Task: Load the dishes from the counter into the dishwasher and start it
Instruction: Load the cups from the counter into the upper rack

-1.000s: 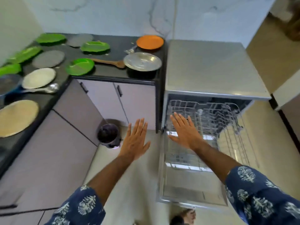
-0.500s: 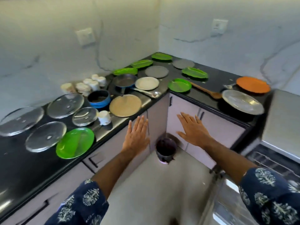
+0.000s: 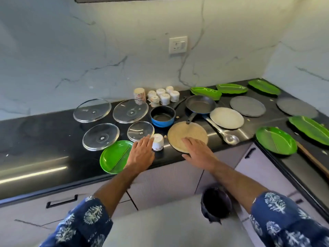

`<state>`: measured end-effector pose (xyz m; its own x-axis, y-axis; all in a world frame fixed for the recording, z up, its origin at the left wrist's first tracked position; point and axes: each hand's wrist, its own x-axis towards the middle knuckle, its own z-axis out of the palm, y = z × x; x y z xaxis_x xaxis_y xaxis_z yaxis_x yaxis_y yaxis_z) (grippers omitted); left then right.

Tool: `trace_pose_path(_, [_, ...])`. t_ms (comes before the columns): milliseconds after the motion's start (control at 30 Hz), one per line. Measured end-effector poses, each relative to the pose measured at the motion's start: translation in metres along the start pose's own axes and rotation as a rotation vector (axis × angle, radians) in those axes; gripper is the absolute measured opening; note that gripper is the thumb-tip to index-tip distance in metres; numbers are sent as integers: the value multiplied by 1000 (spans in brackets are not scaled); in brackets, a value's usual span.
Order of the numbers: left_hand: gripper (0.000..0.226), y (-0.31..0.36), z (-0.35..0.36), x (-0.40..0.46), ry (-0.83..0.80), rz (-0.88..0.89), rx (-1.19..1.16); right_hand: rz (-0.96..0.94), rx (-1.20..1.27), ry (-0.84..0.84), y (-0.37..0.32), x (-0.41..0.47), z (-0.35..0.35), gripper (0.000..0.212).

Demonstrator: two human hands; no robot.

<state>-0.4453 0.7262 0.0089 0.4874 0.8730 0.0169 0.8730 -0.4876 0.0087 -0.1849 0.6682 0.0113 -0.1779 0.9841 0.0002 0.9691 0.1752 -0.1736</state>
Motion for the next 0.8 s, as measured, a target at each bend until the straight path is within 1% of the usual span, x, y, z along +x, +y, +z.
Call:
trace_pose_path(67, [65,-18,5,13,26,-65,-11,-54,19,-38,-6,46,0,70])
trace_pose_path(100, [65,-17,4,14,23,-72,-20,-53,17,-29,-9,54,-2,70])
trace_pose_path(200, [67,-8,3,12,19,-43,-49,-56,17,-7,-14,64,3,75])
trace_pose_path(300, [65,-14,5,13,59,-28,-52,-104,5,-26,-29,77,14,78])
trace_pose_path(400, [57,-33,10,46,108,28,-59,-133,-53,-65,-36,115,33,69])
trace_pose_path(467, [53,-45,9,71,117,83,-63,-80,-28,-81,-40,130,45,62])
trace_pose_path(533, [50,-54,7,98,112,142,-40,-7,21,-107,-43,139,54,62])
trace_pose_path(600, [48,-62,3,123,125,191,-27,26,56,-144,-42,147,58,65])
trace_pose_path(667, [44,-72,0,153,142,240,-52,61,148,-204,-37,157,52,63])
trace_pose_path(700, [42,-76,-2,169,150,262,-76,89,227,-249,-32,160,45,59])
trace_pose_path(733, [41,-80,-4,184,161,280,-100,134,357,-301,-24,162,37,53])
trace_pose_path(800, [39,-88,-7,220,159,316,-126,313,785,-371,-8,165,16,45])
